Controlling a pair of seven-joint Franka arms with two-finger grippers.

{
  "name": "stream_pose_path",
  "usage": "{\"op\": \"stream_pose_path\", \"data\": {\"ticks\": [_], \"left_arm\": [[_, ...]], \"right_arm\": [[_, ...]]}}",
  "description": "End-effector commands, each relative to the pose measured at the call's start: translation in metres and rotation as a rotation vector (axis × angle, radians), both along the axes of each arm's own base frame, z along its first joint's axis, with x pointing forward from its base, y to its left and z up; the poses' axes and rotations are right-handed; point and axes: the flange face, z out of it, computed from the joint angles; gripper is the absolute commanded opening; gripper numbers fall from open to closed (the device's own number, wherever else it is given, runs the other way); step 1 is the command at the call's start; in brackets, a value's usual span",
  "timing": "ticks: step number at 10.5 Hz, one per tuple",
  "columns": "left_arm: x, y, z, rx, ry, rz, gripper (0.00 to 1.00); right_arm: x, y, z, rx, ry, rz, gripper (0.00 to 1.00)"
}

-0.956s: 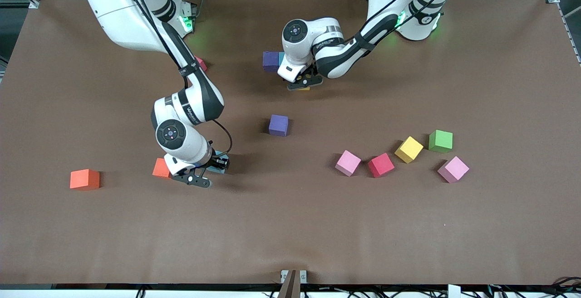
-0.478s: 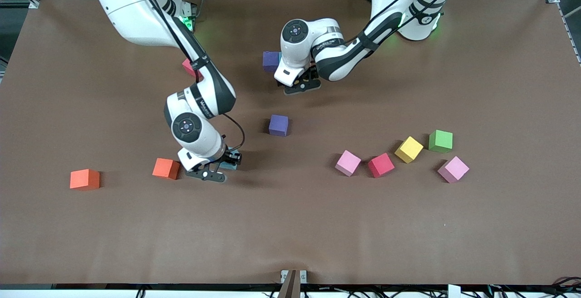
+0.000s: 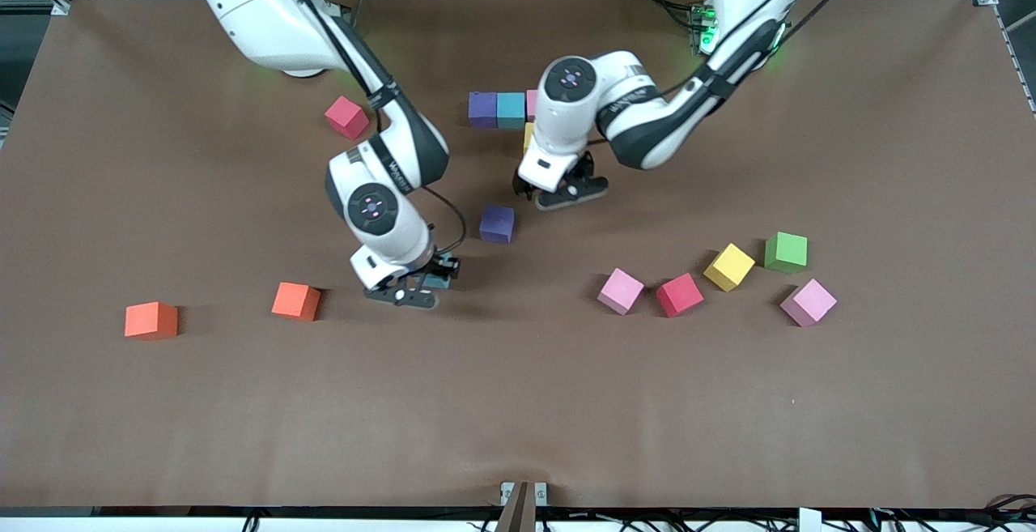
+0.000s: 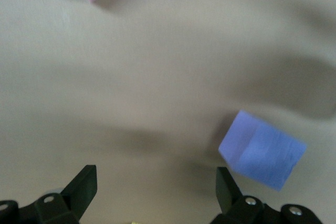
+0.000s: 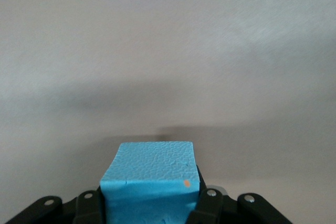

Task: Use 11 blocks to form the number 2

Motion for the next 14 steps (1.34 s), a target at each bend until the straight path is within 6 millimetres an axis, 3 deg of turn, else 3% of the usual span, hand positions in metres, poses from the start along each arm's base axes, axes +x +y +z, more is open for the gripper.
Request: {"op": "stream_pose_path", "data": {"ticks": [1,4,7,9,12,14], "left_arm": [[0.052,0.029,0.016,-0.027,-0.042,-0.014,1.00],[0.113,0.068,0.015,-0.041,-0.055,0.110,1.00],[0.136,0.082,0.000,-0.030,-0.023,0.252,1.00],[0.147,0.093,-0.007,-0.040,0.006,0.346,1.00],[0.156,0.112,-0.030,-0.014,0.032,0.394,1.00],[0.155,0.115,-0.045,-0.004,0.052,0.397,1.00]], "right_arm": [[-0.024,0.034,0.022,0.007,0.005,-0.011,0.00],[-0.058,0.073,0.047,0.003,0.019,0.036,0.00],[-0.096,0.110,0.082,0.039,0.024,0.064,0.00],[-0.126,0.141,0.072,0.053,0.043,0.085,0.00],[-0.154,0.173,0.029,0.059,0.040,0.080,0.00],[-0.162,0.177,0.009,0.036,0.048,0.089,0.00]]}}
